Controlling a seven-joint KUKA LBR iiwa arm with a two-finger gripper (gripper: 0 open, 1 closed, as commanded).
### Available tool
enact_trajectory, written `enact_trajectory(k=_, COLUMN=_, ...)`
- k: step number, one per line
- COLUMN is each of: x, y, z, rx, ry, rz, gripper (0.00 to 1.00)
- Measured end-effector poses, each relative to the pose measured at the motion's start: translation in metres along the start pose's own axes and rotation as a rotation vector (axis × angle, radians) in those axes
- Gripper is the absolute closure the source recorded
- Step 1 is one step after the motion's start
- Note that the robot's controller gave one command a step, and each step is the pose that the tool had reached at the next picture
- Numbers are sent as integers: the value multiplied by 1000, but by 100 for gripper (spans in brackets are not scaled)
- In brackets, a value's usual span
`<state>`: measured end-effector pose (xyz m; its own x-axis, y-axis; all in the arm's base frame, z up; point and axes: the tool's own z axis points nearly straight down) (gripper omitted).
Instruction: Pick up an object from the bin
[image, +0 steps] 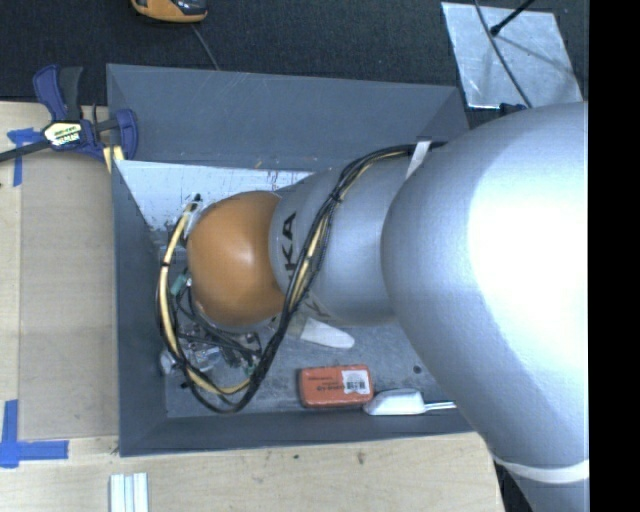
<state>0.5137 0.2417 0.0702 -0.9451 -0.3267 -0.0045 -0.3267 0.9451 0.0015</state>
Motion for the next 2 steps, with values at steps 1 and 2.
enact_trajectory(k=1, x=0, y=0, z=0, rx=0, ry=0, rz=0, gripper=100)
enact_trajectory(k=2, x=-3, y=-3, z=-27, rx=1, ry=3, rz=-8, gripper=100)
